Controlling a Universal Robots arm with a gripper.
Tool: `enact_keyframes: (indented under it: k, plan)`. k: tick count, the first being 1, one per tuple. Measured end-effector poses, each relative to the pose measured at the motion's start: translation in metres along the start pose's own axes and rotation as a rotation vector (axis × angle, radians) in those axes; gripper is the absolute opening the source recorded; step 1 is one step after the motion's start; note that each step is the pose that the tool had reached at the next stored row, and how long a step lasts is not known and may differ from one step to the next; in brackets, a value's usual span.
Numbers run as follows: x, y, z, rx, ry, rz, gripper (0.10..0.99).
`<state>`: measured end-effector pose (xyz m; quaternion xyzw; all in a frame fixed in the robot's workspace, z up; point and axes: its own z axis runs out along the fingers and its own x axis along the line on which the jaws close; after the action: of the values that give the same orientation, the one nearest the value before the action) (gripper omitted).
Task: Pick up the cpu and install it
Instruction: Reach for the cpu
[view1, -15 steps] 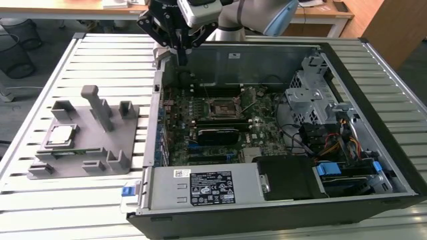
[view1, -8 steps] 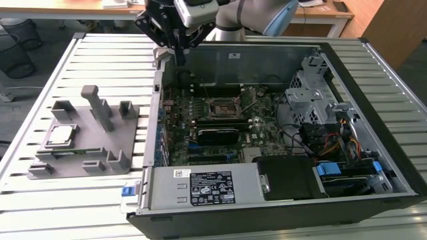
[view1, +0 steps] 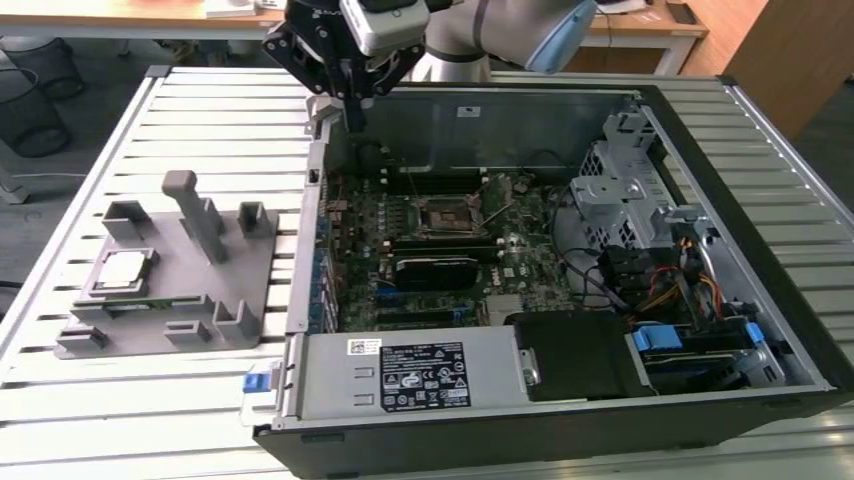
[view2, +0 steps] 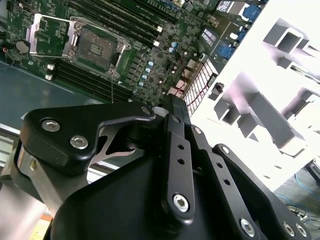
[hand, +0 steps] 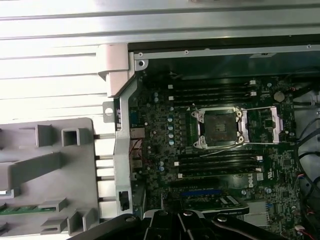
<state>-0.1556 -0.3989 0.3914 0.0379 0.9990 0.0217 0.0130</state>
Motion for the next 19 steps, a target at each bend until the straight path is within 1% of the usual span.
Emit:
enact_keyframes:
  k: [19]
  plan:
    - [0.0157, -0.0012, 0.0008, 0.0, 0.0, 0.0, 0.106]
